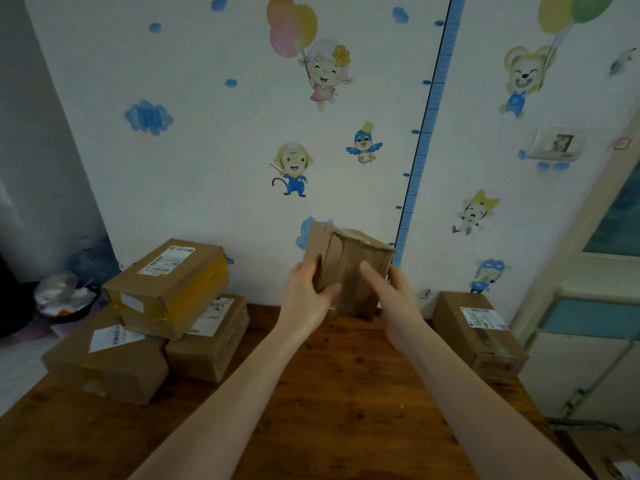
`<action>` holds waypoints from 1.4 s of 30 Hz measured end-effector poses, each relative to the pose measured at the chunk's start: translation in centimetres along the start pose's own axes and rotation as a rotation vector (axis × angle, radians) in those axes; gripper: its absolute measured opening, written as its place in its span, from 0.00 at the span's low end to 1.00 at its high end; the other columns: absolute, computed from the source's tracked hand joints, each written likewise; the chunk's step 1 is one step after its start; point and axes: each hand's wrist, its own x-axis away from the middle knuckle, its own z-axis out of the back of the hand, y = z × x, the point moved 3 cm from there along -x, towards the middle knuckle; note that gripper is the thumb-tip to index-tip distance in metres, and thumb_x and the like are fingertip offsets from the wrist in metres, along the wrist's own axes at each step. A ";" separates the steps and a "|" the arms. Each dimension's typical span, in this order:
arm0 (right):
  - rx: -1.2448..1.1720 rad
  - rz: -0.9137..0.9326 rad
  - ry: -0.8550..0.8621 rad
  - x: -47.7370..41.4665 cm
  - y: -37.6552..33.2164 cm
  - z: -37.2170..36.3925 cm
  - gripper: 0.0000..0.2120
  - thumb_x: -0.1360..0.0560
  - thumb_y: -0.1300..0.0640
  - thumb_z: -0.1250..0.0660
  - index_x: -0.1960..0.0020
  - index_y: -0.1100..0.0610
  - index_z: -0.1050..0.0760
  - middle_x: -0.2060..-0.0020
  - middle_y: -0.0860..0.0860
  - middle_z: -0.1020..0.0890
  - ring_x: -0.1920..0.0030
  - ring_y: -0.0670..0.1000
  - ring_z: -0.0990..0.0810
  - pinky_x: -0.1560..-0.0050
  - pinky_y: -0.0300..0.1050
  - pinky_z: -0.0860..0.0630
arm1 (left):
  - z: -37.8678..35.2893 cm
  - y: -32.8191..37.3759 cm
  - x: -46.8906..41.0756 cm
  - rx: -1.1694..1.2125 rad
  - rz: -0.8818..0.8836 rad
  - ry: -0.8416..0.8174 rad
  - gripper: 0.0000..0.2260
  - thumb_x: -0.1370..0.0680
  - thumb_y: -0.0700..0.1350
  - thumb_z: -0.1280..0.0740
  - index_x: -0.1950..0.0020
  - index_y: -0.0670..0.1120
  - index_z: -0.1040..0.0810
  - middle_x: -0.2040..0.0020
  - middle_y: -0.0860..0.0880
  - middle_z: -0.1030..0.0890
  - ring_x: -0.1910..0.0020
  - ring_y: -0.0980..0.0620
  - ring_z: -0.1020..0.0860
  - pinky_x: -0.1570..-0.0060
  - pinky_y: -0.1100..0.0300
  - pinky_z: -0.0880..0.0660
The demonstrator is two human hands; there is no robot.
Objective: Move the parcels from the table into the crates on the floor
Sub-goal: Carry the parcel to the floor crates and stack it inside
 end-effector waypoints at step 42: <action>0.127 0.033 0.013 -0.3 1.0 0.9 0.20 0.25 0.58 0.32 0.36 0.54 0.33 0.48 0.50 0.22 0.49 0.49 0.22 0.55 0.43 0.24 | 0.0 0.4 0.7 0.240 0.162 0.191 0.08 0.21 0.48 0.36 0.49 0.43 0.28 0.58 0.51 0.26 0.61 0.59 0.28 0.66 0.70 0.32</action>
